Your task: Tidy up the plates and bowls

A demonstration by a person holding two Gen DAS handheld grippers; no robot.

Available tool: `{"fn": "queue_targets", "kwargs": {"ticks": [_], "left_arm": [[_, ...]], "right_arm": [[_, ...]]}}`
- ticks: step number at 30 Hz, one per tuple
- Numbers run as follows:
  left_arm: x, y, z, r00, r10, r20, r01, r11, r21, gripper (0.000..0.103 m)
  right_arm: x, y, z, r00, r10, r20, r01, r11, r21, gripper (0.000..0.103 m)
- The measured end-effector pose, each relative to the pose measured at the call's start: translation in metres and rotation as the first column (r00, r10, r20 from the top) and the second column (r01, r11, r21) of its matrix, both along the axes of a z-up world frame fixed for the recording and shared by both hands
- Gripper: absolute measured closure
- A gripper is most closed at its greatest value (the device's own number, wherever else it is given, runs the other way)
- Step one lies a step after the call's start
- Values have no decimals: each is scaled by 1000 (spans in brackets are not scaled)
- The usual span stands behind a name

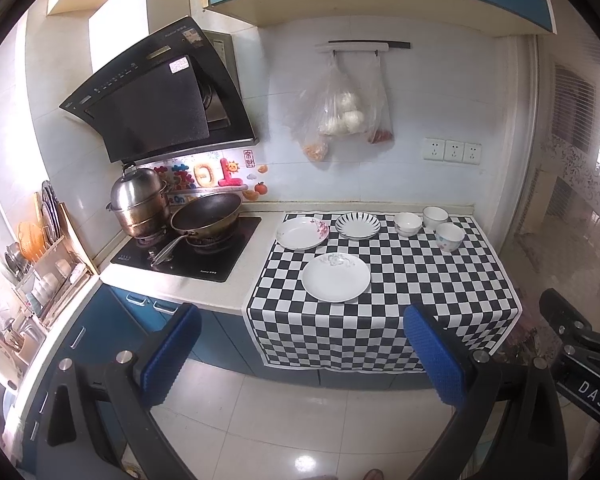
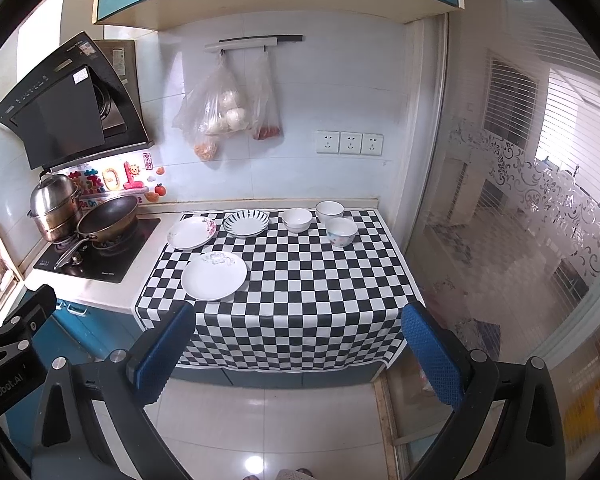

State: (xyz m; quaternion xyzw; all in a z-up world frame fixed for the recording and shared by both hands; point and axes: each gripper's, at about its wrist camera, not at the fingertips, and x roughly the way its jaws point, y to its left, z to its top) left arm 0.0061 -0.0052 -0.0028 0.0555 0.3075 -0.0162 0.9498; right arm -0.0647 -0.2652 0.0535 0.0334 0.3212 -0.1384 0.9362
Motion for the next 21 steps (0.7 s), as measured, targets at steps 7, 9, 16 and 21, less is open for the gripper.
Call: {"fn": "queue_targets", "kwargs": {"ticks": [7,9,16,21], "left_arm": [[1,1,-4,1000,1,-6,-1,1000,1,0],[1,0,-5,1000,1,-6,-1,1000,2,0],[0,2,-6,1000,1,-4,-1,1000,1,0],[1,2,-6,1000,1,-5,-1,1000,3,0]], "right_arm": [[2,-1,-2,1000,-5,-2,5,1000,4,0],[3,-2,-3,1000,-7,-3,7,1000,5,0],[9,-5,-6,1000,-10,-13,10,1000,14,0],[10,-6,-5,1000,-13,-9,13,1000,14,0]]}}
